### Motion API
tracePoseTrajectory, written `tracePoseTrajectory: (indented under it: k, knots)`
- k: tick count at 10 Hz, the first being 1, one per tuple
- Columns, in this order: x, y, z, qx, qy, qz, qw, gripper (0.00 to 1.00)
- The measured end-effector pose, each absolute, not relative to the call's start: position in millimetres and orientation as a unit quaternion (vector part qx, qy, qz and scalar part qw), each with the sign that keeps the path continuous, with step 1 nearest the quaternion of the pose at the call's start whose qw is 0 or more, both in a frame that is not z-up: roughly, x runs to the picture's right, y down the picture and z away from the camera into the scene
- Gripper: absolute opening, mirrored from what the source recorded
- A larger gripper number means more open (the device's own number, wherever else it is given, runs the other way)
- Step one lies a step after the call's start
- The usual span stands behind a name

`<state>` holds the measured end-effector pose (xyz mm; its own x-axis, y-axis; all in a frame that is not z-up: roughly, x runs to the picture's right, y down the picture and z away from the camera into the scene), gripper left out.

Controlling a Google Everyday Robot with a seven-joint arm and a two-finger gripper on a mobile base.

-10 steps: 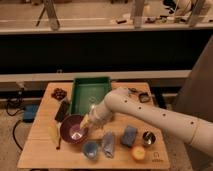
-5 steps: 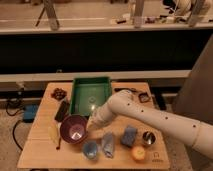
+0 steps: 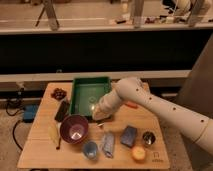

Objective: Stack bowls into tray

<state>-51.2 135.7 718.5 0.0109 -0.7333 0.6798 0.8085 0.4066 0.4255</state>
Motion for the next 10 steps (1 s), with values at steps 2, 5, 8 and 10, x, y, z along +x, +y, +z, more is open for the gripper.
tracePoseTrajectory:
  k: [2, 5, 8, 10]
  knots:
    - [-62.1, 151.3, 718.9, -0.045, -0.445, -0.557, 0.700, 0.51]
    - [-65.8, 182.9, 730.1, -0.030, -0.430, -0.582, 0.690, 0.79]
    - [-62.3, 188.1, 732.9, -0.023, -0.424, -0.588, 0.689, 0.80]
    - [-60.0, 193.1, 737.5, -0.022, -0.429, -0.583, 0.690, 0.80]
